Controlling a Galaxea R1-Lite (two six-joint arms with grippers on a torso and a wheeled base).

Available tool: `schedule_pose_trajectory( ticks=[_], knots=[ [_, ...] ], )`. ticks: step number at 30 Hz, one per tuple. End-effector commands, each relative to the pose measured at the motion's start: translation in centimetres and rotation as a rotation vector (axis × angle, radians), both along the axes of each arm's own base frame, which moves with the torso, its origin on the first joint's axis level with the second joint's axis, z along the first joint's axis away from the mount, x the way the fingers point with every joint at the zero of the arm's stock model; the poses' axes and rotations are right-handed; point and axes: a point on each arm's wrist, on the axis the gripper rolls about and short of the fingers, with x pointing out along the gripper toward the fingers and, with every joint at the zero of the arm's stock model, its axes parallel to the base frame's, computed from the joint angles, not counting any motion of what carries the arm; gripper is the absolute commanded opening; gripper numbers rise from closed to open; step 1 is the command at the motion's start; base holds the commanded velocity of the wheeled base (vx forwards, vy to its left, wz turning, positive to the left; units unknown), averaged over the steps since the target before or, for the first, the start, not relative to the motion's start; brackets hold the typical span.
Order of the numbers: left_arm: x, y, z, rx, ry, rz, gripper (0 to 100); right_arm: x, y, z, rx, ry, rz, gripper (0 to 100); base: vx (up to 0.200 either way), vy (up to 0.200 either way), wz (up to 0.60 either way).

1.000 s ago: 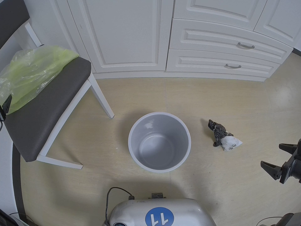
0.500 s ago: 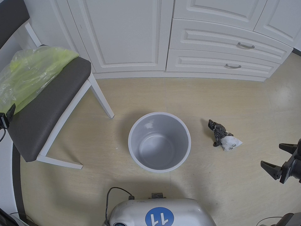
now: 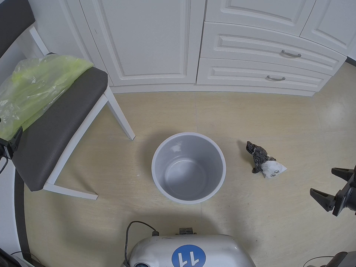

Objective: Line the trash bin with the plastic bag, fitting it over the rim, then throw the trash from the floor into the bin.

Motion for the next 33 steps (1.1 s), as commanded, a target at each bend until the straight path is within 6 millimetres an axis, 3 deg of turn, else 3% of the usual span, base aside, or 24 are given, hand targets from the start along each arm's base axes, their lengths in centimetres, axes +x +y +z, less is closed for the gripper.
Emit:
schedule_pose_trajectory(
  ticks=[1,9,21,33],
  knots=[
    [1.4,-0.1,1.7,0.128,-0.042,-0.032,100,-0.5,-0.1,0.7,0.011,-0.044,0.000,100,0.000,0.000,0.00],
    [4.9,0.0,3.1,0.190,0.009,-0.090,100,-1.5,-0.3,1.5,0.029,-0.106,0.014,100,0.000,0.000,0.00],
    [5.9,-0.6,8.1,0.179,-0.005,-0.054,100,-1.5,-0.3,2.0,0.035,-0.120,0.018,100,0.000,0.000,0.00],
    [4.4,-1.9,6.7,0.199,0.138,-0.067,100,-1.4,-0.3,1.8,0.034,-0.109,0.021,100,0.000,0.000,0.00]
  ],
)
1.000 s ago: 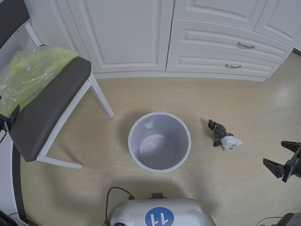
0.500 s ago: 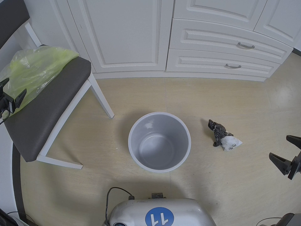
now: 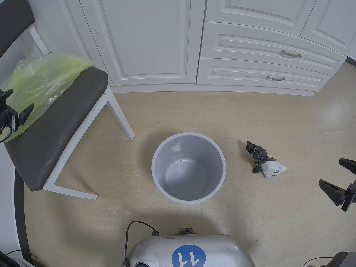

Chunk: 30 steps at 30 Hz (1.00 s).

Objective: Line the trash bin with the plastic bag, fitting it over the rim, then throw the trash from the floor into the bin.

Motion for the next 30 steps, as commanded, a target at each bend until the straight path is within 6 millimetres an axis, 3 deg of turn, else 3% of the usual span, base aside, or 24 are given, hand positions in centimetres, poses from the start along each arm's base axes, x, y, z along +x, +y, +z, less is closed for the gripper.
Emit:
schedule_pose_trajectory(
  ticks=[1,11,20,29,30],
  knots=[
    [-0.8,-0.3,0.0,0.035,0.012,0.003,100,0.0,0.0,-0.1,-0.001,0.002,0.000,100,0.000,0.000,0.00],
    [-0.7,-0.3,-1.8,0.122,0.068,0.028,100,0.0,0.0,-0.1,-0.001,0.003,-0.002,100,0.000,0.000,0.00],
    [0.3,0.1,-1.8,0.123,0.076,0.095,100,-0.1,0.0,0.0,0.000,-0.003,-0.002,100,0.000,0.000,0.00],
    [1.2,-0.6,-1.2,0.150,0.060,0.126,100,-0.2,-0.1,0.1,0.002,-0.012,-0.003,100,0.000,0.000,0.00],
    [1.2,-0.7,-1.2,0.150,0.060,0.122,0,-0.2,-0.1,0.1,0.004,-0.011,-0.004,100,0.000,0.000,0.00]
  ],
)
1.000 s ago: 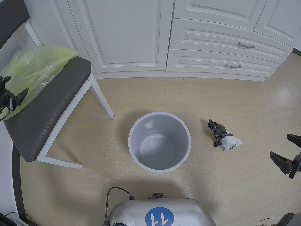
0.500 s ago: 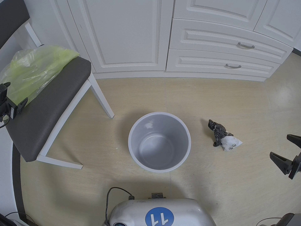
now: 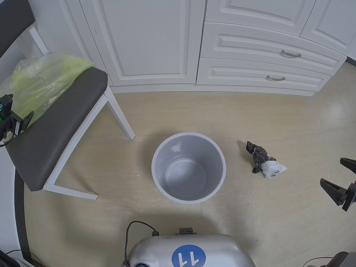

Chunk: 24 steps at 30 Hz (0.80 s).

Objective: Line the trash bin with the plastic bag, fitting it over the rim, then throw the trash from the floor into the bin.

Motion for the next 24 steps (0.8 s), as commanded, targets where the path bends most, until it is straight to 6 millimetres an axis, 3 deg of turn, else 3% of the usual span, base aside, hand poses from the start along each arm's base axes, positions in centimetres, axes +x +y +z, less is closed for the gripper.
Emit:
schedule_pose_trajectory(
  ticks=[1,10,14,17,18,20,22,24],
  knots=[
    [0.4,-0.5,0.1,0.003,-0.003,-0.019,0,0.0,0.0,0.0,0.001,-0.003,0.001,100,0.000,0.000,0.00],
    [0.3,-1.2,0.4,0.002,-0.012,-0.032,0,0.0,0.0,0.0,0.001,-0.003,0.001,100,0.000,0.000,0.00],
    [-1.1,-1.9,0.7,-0.041,-0.035,-0.047,0,0.0,0.0,0.0,-0.001,0.000,0.003,100,0.000,0.000,0.00],
    [-2.2,-3.1,0.9,-0.109,-0.058,-0.080,0,0.0,0.0,0.0,-0.001,0.000,0.001,100,0.000,0.000,0.00],
    [-3.4,-4.7,1.3,-0.186,-0.083,-0.140,0,0.0,0.0,-0.1,-0.001,0.001,0.003,100,0.000,0.000,0.00],
    [-4.6,-6.2,1.6,-0.251,-0.102,-0.199,0,0.2,0.1,0.0,0.001,0.005,0.002,100,0.000,0.000,0.00],
    [-4.8,-6.6,1.6,-0.274,-0.103,-0.218,0,0.3,0.1,0.0,0.004,0.007,0.001,100,0.000,0.000,0.00],
    [-5.6,-8.4,0.8,-0.402,-0.078,-0.296,0,0.6,0.2,-0.1,0.010,-0.007,0.001,100,0.000,0.000,0.00]
  ],
)
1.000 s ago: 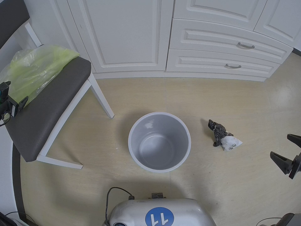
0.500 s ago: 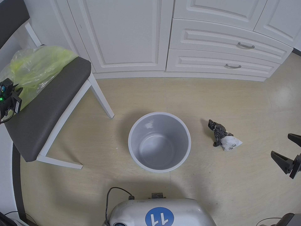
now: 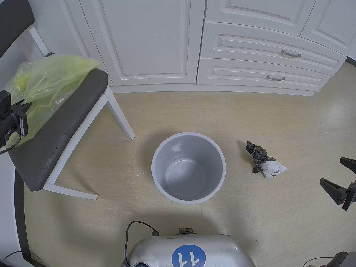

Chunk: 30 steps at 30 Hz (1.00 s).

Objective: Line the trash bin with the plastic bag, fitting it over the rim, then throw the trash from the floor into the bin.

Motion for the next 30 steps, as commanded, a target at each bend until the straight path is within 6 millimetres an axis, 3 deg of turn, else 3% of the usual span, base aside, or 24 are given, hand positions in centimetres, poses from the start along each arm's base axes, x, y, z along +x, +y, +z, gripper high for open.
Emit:
schedule_pose_trajectory(
  ticks=[1,5,7,8,12,15,19,25,30],
  knots=[
    [-2.8,-3.5,-0.1,-0.141,-0.018,-0.148,0,0.6,0.2,-0.1,0.009,-0.008,0.000,100,0.000,0.000,0.00],
    [-2.8,-6.1,0.6,-0.334,-0.026,-0.268,0,0.9,0.3,-0.5,0.018,-0.052,0.003,100,0.000,0.000,0.00],
    [-2.9,-6.9,1.3,-0.363,-0.046,-0.290,0,1.1,0.3,-0.6,0.016,-0.046,0.002,100,0.000,0.000,0.00],
    [-3.1,-8.3,2.2,-0.397,-0.069,-0.325,0,1.6,0.4,-0.6,0.014,-0.032,0.002,100,0.000,0.000,0.00],
    [-3.0,-9.6,2.2,-0.441,-0.056,-0.352,0,2.6,0.9,-0.8,0.031,0.013,0.013,100,0.000,0.000,0.00],
    [-0.9,-10.9,2.3,-0.555,-0.077,-0.403,0,4.3,2.8,-0.5,0.184,0.057,0.076,100,0.000,0.000,0.00],
    [0.3,-12.4,3.4,-0.635,-0.185,-0.470,0,5.9,4.7,-0.8,0.297,0.092,0.104,100,0.000,0.000,0.00],
    [0.0,-14.3,5.2,-0.764,-0.261,-0.485,0,5.8,7.6,-1.4,0.359,0.156,0.180,100,0.000,0.000,0.00],
    [-1.2,-16.0,7.9,-0.917,-0.316,-0.537,0,5.7,9.8,-2.5,0.395,0.248,0.213,100,0.000,0.000,0.00]
  ],
)
